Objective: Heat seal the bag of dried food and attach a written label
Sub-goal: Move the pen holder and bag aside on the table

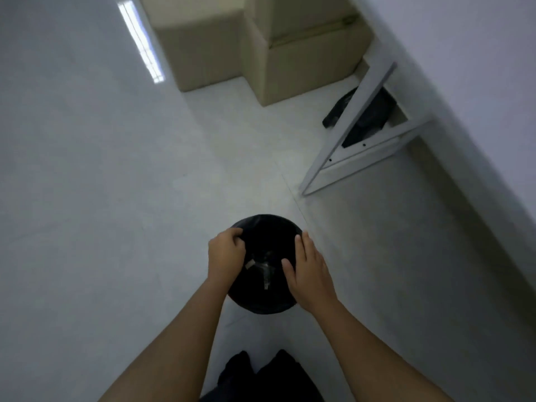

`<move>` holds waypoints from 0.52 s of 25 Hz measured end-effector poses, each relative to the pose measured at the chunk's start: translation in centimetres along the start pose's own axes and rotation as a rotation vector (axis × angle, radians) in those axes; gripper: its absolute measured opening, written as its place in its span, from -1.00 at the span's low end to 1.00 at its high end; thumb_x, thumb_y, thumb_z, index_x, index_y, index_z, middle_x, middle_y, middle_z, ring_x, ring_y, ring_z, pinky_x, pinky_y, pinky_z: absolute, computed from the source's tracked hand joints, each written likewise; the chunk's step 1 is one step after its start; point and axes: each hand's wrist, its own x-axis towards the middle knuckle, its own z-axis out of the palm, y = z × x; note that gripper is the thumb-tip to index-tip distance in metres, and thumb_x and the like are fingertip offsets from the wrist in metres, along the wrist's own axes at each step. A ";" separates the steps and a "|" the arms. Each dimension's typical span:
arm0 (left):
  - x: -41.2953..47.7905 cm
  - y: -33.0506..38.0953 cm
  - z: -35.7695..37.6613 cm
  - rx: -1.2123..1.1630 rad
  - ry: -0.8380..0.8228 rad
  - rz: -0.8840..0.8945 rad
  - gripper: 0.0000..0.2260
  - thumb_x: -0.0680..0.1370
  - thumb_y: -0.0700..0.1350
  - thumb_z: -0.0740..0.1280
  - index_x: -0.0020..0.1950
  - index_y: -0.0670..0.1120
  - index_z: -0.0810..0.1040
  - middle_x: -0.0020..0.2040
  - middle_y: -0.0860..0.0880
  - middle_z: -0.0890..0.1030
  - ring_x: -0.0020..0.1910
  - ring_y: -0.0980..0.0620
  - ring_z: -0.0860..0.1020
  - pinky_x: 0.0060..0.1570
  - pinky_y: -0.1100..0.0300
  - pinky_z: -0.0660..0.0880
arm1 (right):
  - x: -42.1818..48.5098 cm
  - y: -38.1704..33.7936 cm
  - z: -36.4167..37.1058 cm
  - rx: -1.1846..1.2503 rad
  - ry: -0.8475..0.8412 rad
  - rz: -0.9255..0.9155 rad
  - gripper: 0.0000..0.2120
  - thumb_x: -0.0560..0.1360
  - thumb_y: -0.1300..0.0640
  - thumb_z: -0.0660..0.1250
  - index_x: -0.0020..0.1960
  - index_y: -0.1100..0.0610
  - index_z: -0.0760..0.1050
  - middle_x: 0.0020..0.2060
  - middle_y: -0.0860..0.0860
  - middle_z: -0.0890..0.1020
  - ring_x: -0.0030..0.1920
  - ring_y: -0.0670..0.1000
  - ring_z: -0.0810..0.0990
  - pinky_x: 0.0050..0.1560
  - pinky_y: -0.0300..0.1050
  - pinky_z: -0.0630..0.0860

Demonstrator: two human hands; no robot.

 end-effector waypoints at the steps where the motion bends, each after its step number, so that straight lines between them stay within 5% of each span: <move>1: -1.0 2.1 -2.1 -0.030 0.014 0.012 -0.73 0.53 -0.29 0.19 0.18 -0.20 0.56 0.10 -0.16 0.63 0.06 -0.08 0.57 0.05 0.25 0.41 | -0.7 -1.7 -2.6 0.044 0.018 -0.001 -0.23 0.49 -0.33 -0.31 0.53 0.14 -0.12 0.55 0.06 -0.08 0.53 0.04 -0.03 0.50 -0.06 -0.01; 8: -11.2 19.6 -17.9 -0.216 0.199 0.219 -0.78 0.55 -0.21 0.22 0.16 -0.15 0.56 0.01 -0.09 0.64 -0.10 0.09 0.52 -0.10 0.32 0.38 | -9.7 -12.0 -23.7 0.208 0.272 -0.129 -0.49 0.62 -0.03 0.01 0.51 0.14 0.05 0.52 0.06 0.12 0.51 0.02 0.09 0.48 -0.10 0.02; 13: -20.7 32.1 -19.5 -0.119 0.057 0.590 -0.78 0.56 -0.22 0.23 0.16 -0.18 0.56 0.04 -0.11 0.64 -0.04 0.04 0.55 -0.01 0.27 0.41 | -18.9 -10.0 -36.2 0.260 0.568 -0.047 -0.50 0.63 -0.02 0.00 0.51 0.13 0.07 0.51 0.06 0.15 0.51 0.02 0.10 0.48 -0.10 0.02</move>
